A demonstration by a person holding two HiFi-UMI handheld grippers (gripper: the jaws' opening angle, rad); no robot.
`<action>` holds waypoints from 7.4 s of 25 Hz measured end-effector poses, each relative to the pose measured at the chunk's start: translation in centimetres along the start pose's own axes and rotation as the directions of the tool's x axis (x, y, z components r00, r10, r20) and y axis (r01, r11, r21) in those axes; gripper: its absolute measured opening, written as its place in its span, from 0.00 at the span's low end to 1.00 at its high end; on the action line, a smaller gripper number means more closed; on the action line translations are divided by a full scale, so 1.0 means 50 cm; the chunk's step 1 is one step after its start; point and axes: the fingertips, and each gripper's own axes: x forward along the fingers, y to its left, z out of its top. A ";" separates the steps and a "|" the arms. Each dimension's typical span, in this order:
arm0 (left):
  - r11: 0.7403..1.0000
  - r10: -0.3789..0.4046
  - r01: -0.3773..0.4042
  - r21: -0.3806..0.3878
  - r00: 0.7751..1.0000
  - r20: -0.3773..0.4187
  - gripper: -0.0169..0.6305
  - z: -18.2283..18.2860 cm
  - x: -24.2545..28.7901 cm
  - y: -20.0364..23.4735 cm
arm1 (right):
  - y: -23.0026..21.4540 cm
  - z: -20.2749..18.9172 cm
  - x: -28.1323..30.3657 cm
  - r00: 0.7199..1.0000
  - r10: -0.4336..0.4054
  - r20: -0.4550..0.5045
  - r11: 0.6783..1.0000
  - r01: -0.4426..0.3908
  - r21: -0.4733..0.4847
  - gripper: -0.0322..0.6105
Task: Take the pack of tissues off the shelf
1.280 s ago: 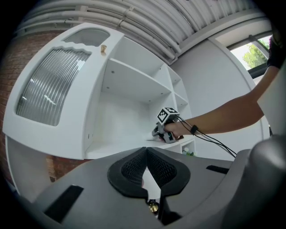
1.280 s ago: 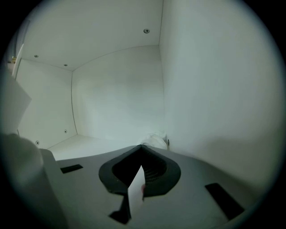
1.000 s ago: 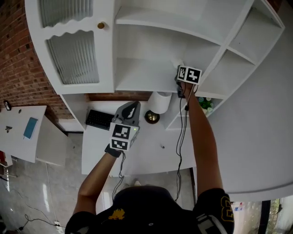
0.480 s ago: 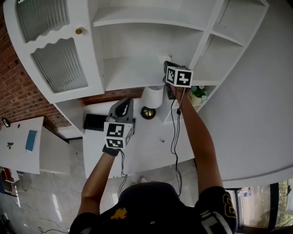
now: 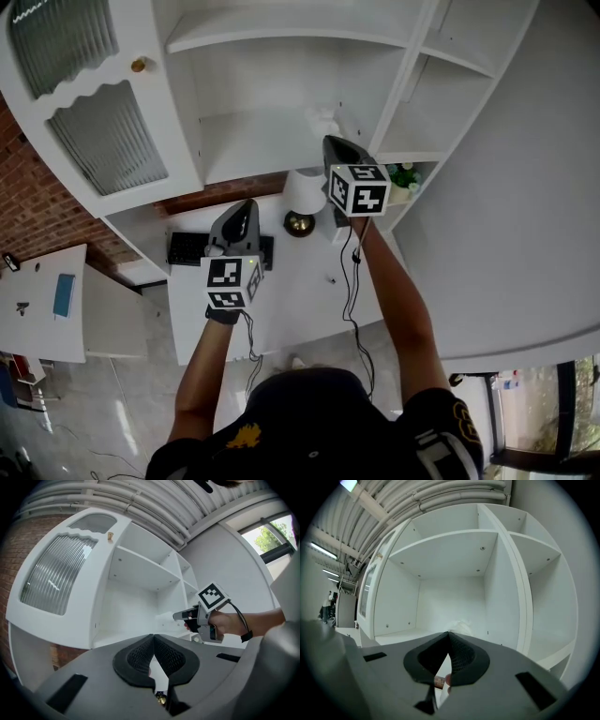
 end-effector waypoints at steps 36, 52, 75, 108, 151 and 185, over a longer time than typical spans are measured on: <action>0.993 0.116 -0.115 0.016 0.992 -0.043 0.05 -0.081 -0.068 0.001 | 0.212 -0.119 -0.225 0.984 0.130 0.122 0.989 -0.120 -0.083 0.05; 0.987 0.158 -0.153 0.057 0.983 -0.095 0.05 -0.197 -0.105 -0.002 | 0.233 -0.260 -0.224 0.991 0.135 0.015 0.991 -0.135 -0.016 0.05; 0.979 0.195 -0.204 -0.030 0.963 -0.186 0.05 -0.467 -0.145 -0.020 | 0.320 -0.588 -0.237 0.952 0.210 -0.221 0.977 -0.194 0.090 0.05; 0.970 0.209 -0.240 -0.028 0.890 -0.405 0.05 -0.786 -0.198 -0.050 | 0.361 -0.943 -0.248 0.872 0.221 -0.436 0.969 -0.145 0.201 0.06; 0.968 0.153 -0.234 -0.095 0.844 -0.514 0.05 -0.897 -0.250 -0.152 | 0.365 -1.123 -0.298 0.758 0.240 -0.607 0.963 -0.107 0.247 0.06; 0.982 0.152 -0.187 -0.036 0.884 -0.442 0.05 -0.735 -0.250 -0.109 | 0.359 -0.964 -0.295 0.804 0.245 -0.543 0.957 -0.110 0.269 0.24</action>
